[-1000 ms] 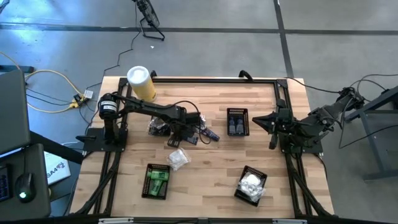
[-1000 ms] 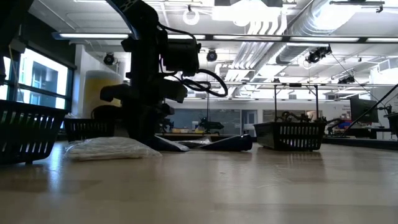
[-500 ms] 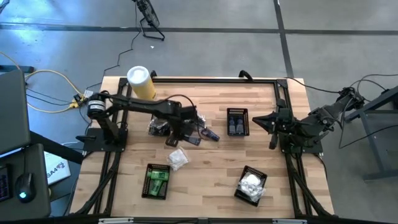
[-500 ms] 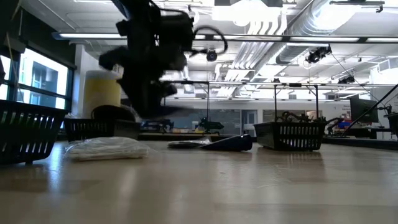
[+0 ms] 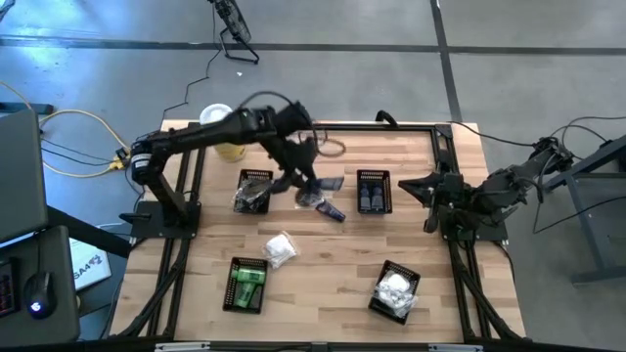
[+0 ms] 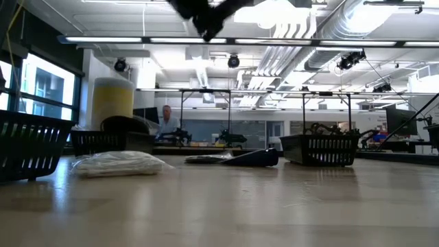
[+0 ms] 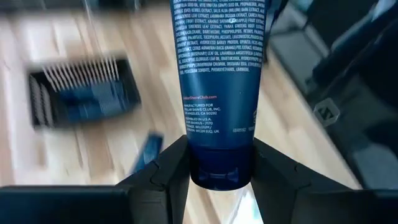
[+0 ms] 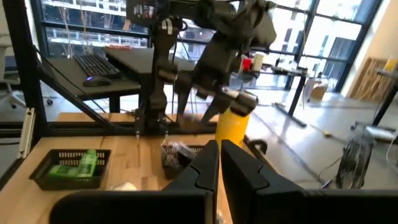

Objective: Pick & Place Travel size toiletries
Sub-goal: Put the blue shave cream into the top right black basket

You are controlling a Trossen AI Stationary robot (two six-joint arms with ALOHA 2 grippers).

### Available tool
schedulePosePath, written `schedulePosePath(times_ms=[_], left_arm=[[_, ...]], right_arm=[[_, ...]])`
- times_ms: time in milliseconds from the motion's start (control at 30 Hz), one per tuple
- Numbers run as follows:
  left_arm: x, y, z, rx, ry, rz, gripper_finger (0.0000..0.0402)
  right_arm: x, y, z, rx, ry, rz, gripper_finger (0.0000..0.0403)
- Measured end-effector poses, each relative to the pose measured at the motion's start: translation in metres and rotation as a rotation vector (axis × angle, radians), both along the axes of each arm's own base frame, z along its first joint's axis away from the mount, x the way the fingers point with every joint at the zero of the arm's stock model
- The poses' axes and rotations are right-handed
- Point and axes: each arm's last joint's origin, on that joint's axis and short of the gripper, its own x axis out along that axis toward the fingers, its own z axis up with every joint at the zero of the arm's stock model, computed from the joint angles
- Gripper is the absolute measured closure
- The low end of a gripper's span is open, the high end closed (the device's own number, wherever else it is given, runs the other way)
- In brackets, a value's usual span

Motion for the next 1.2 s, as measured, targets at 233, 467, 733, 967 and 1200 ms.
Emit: schedulePosePath(times_ms=[233,467,733,967,1200], left_arm=[[-0.007,0.007,0.049,-0.083,-0.119,0.050,0.0263],[-0.011,0.003,0.056,-0.152,-0.096,0.033,0.0263],[-0.014,-0.009,0.050,-0.187,0.002,0.015,0.0263],[-0.010,-0.026,0.050,-0.185,0.003,-0.037,0.0263],[-0.010,-0.028,0.049,-0.188,0.033,-0.007,0.0263]], right_arm=[[0.005,0.004,0.017,-0.057,-0.131,0.036,0.0392],[0.023,0.013,0.027,-0.298,-0.159,0.004,0.0392],[0.055,0.008,0.035,-0.387,0.124,0.030,0.0392],[0.082,-0.009,0.036,-0.313,0.272,0.225,0.0392],[0.101,-0.019,0.040,-0.300,0.184,0.219,0.0387]])
